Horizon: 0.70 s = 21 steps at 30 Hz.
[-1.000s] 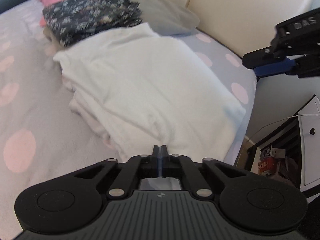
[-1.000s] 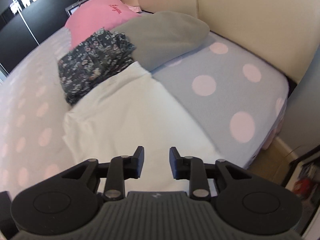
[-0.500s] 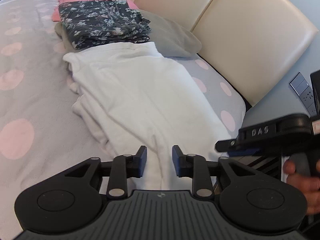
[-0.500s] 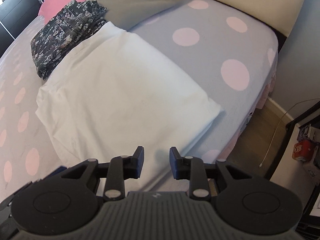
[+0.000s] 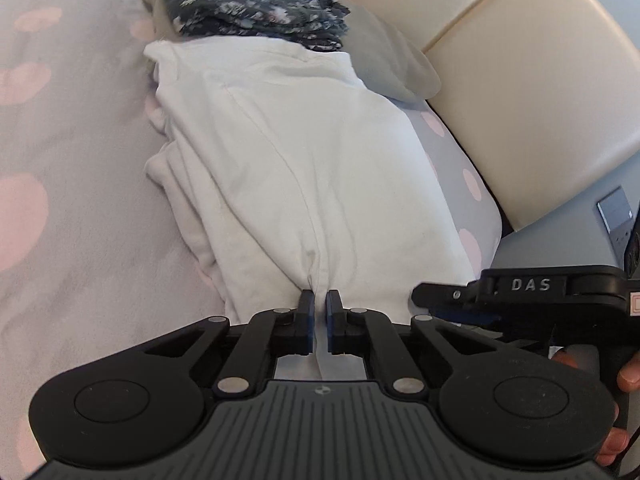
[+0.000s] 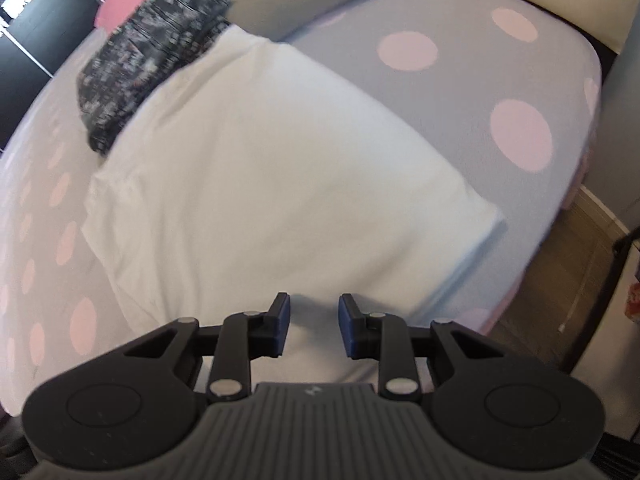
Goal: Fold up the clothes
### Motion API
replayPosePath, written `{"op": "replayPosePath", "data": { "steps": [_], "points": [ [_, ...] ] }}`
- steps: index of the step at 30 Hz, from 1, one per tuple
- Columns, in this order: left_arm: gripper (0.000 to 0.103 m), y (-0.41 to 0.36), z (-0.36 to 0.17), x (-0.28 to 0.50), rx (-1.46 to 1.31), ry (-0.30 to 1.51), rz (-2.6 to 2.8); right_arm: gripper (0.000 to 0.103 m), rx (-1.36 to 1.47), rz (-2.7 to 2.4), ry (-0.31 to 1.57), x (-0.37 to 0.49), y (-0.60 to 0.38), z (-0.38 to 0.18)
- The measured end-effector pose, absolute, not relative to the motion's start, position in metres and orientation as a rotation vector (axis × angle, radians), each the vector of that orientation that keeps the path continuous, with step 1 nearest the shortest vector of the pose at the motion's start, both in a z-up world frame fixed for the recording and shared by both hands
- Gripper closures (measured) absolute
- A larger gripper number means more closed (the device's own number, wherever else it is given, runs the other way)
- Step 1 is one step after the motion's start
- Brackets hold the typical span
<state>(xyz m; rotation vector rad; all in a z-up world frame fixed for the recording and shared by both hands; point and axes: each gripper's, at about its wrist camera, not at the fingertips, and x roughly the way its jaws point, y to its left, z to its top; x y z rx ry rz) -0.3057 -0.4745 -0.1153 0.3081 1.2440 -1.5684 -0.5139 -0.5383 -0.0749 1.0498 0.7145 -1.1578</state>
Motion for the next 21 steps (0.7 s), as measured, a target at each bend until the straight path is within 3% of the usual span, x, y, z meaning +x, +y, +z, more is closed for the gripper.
{"op": "replayPosePath", "data": {
  "steps": [5,11,15,19,21],
  "points": [
    [0.091,-0.472,-0.108,-0.303,0.324,1.226,-1.582,0.075,1.059,-1.165,0.862,-0.506,-0.548,-0.095],
    [0.089,-0.473,-0.076,-0.314,0.418,0.956,-1.605,0.08,1.012,-1.158,0.824,-0.503,-0.539,-0.082],
    [0.089,-0.488,-0.07,-0.324,0.518,0.884,-1.584,0.08,0.991,-1.166,0.808,-0.5,-0.536,-0.071],
    [0.089,-0.483,-0.059,-0.326,0.575,0.773,-1.534,0.078,0.929,-1.264,0.774,-0.505,-0.52,-0.051],
    [0.089,-0.474,-0.052,-0.324,0.571,0.731,-1.521,0.071,0.894,-1.312,0.734,-0.509,-0.507,-0.04]
  ]
}}
